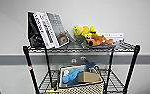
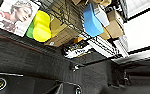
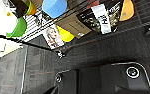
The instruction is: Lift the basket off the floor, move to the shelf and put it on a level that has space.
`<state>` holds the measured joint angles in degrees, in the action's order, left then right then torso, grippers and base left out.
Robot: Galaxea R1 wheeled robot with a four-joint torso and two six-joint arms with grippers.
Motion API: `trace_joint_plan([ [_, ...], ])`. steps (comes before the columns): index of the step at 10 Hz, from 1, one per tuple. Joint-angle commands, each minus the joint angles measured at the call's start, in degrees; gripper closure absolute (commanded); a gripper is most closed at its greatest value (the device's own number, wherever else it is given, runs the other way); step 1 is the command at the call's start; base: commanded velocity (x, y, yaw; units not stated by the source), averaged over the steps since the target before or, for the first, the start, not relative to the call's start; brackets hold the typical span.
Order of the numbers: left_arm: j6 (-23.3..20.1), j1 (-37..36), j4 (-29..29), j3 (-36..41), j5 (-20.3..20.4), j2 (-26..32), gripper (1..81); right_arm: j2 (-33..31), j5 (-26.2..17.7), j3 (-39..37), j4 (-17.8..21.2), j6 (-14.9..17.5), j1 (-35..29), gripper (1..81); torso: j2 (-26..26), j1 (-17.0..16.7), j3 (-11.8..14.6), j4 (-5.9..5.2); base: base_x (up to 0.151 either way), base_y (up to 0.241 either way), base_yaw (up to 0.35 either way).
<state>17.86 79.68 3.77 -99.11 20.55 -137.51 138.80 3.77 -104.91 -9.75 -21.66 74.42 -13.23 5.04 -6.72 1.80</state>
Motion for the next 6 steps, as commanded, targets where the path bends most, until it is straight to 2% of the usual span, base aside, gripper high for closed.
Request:
trace_joint_plan([
  [1,-0.11,-1.06,1.86,-7.85,-1.92,-4.79,1.0,6.5,-7.1,-10.55,-1.58,0.22,-2.74,1.0,0.0,0.0,0.0,0.0,0.0,0.0,0.0],
  [3,-0.11,-0.36,1.86,-12.41,-2.18,-8.04,1.0,10.72,-8.43,-16.18,-4.04,0.13,-1.95,1.0,0.0,0.0,0.0,0.0,0.0,0.0,0.0],
  [6,-0.02,-0.09,1.15,-22.51,-4.73,-13.92,1.0,16.61,-8.68,-25.66,-4.4,0.13,-0.72,1.0,0.0,0.0,0.0,0.0,0.0,0.0,0.0],
])
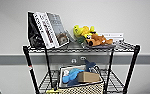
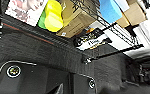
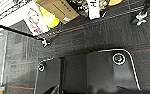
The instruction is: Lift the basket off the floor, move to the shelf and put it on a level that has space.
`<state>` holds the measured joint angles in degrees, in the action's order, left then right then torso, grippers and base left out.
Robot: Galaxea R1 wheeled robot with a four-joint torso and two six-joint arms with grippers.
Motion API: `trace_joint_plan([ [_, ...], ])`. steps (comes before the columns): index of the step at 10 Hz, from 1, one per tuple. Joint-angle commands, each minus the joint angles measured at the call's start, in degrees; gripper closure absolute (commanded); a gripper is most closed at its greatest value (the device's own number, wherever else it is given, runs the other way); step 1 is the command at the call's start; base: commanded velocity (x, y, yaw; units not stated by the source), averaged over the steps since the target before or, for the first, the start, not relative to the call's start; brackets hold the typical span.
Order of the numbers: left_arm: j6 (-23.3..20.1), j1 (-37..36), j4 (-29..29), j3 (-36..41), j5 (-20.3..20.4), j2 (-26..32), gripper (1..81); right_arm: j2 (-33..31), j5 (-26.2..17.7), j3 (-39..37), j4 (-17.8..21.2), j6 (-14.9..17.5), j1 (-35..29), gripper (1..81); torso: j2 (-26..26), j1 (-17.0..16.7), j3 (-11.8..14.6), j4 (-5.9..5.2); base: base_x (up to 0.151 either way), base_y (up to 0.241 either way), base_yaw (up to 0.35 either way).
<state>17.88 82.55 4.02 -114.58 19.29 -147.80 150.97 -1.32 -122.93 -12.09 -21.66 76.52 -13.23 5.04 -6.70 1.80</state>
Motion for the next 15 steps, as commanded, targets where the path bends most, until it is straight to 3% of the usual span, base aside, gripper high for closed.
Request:
trace_joint_plan([
  [1,-0.04,-2.97,0.9,-10.03,-5.13,-5.31,1.0,6.03,-4.22,-10.55,-2.58,0.22,-2.64,1.0,0.0,0.0,0.0,0.0,0.0,0.0,0.0],
  [8,-0.04,-2.88,1.34,-26.65,-9.61,-15.6,1.0,17.02,-5.8,-28.05,-6.01,0.22,-0.88,1.0,-0.02,-0.05,0.05,0.0,0.0,0.0,0.0],
  [11,-0.04,-2.88,0.81,-33.77,-12.78,-20.16,1.0,19.3,-6.85,-30.51,-8.47,0.22,-0.01,1.0,-0.05,-0.05,0.05,0.0,0.0,0.0,0.0],
  [15,-0.04,-2.44,0.81,-39.93,-14.89,-25.09,1.0,21.33,-7.12,-31.92,-8.56,0.22,1.4,1.0,-0.05,-0.07,0.07,0.0,0.0,0.0,0.0],
])
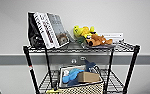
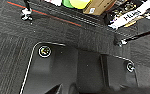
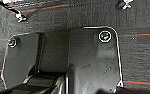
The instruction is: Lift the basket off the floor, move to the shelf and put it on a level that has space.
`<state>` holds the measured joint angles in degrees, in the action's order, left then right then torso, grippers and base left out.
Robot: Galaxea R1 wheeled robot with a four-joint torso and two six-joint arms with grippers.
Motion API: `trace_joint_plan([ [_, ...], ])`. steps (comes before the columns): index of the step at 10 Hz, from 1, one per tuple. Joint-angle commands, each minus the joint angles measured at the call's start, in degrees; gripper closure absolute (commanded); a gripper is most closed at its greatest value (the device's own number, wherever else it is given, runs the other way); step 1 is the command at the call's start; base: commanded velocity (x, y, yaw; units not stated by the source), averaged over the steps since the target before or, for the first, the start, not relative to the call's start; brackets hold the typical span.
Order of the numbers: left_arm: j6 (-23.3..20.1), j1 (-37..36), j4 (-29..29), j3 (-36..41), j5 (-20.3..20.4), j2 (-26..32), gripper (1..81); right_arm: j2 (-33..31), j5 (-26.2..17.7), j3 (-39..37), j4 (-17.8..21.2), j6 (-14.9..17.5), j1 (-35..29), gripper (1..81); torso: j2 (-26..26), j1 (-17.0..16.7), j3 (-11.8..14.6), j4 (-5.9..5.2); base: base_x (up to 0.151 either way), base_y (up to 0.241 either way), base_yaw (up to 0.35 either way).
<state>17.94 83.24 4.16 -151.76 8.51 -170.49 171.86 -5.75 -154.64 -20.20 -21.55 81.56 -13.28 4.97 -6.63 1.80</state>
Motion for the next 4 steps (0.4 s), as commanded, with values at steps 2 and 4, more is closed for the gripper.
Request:
trace_joint_plan([
  [2,-0.19,-3.12,0.85,-4.69,-6.75,-4.6,1.0,1.22,-2.6,-0.21,-0.37,0.11,-3.2,1.0,0.0,0.0,0.0,0.0,0.0,0.0,0.0],
  [4,-0.28,-3.12,0.85,-4.77,-6.84,-5.13,1.0,1.75,-2.6,-0.21,-0.45,0.02,-2.93,1.0,0.0,0.0,0.0,0.0,0.0,0.0,0.0],
])
